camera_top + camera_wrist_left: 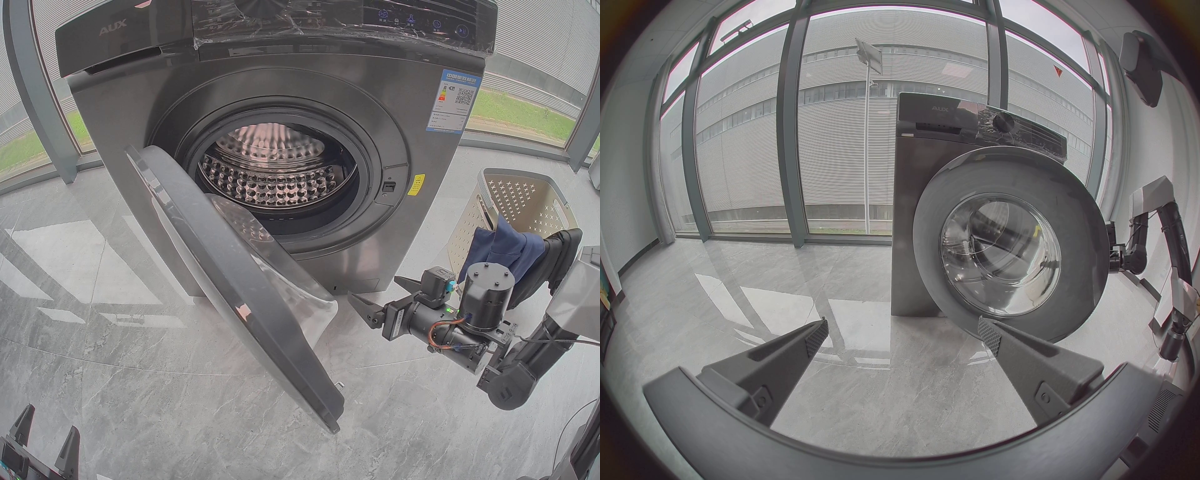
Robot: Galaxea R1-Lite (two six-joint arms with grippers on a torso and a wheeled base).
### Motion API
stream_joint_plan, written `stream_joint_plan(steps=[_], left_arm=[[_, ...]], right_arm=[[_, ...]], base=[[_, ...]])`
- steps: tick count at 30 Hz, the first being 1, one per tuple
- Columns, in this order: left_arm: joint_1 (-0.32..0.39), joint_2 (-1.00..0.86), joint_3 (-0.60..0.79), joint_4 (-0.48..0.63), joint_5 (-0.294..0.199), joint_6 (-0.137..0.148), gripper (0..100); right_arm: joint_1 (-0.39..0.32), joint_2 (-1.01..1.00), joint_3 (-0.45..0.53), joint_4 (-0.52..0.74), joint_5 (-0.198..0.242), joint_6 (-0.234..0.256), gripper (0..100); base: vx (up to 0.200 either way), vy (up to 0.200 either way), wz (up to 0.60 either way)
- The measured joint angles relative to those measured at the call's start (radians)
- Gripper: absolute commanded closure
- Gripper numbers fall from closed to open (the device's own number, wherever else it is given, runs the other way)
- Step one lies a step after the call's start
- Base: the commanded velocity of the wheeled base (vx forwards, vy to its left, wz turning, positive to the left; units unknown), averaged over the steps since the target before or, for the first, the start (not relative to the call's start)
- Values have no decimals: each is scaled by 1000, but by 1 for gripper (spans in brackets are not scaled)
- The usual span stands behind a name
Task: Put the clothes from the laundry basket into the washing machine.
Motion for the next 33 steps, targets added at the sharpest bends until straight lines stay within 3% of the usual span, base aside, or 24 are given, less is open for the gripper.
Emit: stream_joint_plan(steps=[7,23,29,33], left_arm=[[0,0,0,0,0,-1,0],[0,0,0,0,0,-2,0],[0,0,0,0,0,-1,0],[0,0,0,0,0,0,0]], right_arm=[[29,40,-72,46,0,1,0],[195,68,-4,20,4,1,0],[187,93,-56,28,1,1,0],[176,108,-91,35,1,0,0]], base=[[0,0,0],[0,0,0],[0,0,0],[-200,0,0]])
